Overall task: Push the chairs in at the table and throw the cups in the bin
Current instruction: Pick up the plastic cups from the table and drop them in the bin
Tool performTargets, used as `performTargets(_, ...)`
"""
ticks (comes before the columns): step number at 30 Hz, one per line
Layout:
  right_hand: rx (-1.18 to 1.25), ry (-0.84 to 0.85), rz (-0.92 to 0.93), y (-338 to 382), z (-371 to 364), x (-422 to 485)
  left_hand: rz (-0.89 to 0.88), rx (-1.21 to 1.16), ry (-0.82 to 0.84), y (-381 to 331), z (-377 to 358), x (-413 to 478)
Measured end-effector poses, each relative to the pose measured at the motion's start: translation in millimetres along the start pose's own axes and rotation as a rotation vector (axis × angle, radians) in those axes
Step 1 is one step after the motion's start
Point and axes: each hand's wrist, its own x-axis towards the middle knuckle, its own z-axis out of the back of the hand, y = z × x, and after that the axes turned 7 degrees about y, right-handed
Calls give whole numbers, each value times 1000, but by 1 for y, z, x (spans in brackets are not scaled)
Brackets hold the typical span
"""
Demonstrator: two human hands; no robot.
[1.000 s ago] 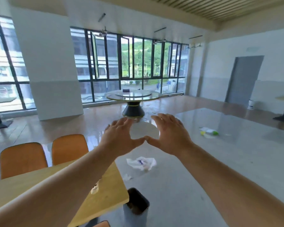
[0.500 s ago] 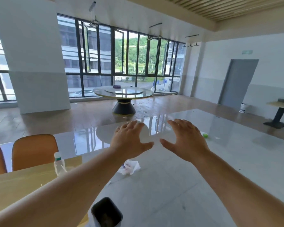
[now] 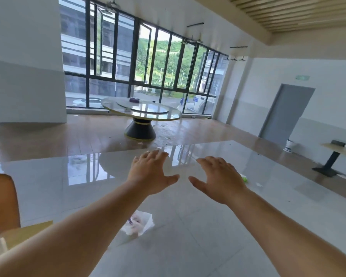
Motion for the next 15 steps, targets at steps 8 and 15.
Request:
performTargets(8, 115, -72, 174, 18, -20, 175, 114, 91, -42, 74, 1, 111)
performTargets(15, 252, -64, 497, 93, -76, 320, 476, 178, -42, 185, -14, 124)
